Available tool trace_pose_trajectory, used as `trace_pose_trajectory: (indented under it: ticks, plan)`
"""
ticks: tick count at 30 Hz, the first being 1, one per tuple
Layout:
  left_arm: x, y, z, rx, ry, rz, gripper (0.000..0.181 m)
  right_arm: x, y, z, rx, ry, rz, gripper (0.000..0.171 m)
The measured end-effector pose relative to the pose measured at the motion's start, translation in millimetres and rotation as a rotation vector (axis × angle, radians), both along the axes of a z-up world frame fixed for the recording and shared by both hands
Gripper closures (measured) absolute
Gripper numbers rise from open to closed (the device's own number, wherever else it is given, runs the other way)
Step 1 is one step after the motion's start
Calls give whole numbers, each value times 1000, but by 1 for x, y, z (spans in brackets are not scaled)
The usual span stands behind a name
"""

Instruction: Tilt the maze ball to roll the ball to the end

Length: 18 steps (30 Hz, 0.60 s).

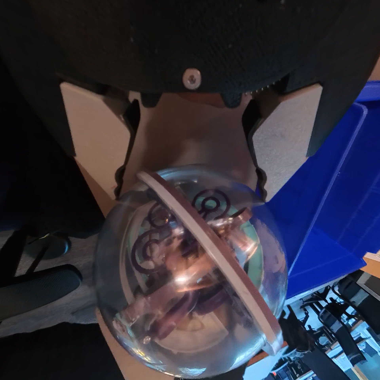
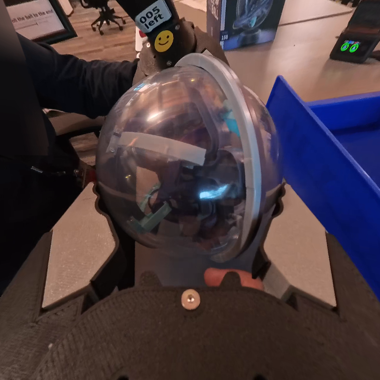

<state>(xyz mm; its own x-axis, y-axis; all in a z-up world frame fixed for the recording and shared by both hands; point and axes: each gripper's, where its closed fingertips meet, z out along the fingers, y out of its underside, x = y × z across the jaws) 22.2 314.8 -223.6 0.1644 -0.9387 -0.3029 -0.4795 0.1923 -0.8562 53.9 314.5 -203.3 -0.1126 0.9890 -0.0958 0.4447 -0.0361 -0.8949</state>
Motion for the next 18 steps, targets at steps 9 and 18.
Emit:
trace_pose_trajectory:
  ticks: [9,18]
  plan:
    - [3,-6,7,20,19,-49,56,6,-7,0,30,76,-43,14]
    - [-6,0,0,-23,-14,76,88,14,7,3,53,148,-158,14]
